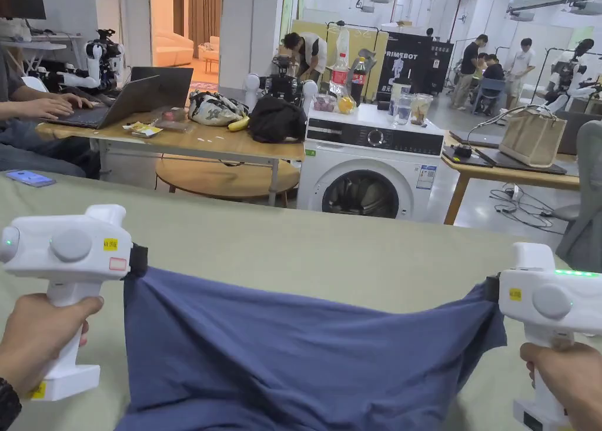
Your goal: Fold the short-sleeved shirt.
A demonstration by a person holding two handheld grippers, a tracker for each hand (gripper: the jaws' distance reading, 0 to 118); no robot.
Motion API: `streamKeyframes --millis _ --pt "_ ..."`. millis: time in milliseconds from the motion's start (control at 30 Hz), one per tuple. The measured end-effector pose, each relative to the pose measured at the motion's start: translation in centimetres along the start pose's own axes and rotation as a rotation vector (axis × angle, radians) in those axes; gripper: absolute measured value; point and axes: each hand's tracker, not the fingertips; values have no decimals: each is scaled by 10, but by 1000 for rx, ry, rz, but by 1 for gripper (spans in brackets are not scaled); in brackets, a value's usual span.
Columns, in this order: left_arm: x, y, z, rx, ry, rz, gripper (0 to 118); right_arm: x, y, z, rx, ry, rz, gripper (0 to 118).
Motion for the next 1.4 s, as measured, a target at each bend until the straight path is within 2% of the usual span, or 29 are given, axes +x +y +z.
streamKeyframes --millis 233,800,1067,1167,1400 --pt "4 69 36 99 17 -18 0 4 57 31 97 -21 -60 0" --pt "6 241 85 282 107 -82 0 -38 230 51 302 -71 -23 0" --pt "4 316 95 362 140 -67 0 -51 309 51 395 -93 2 0" --pt "7 330 100 400 149 -71 0 -53 323 54 445 -96 -16 0" --pt "6 319 87 409 176 -109 0 -59 301 43 477 -101 22 0"
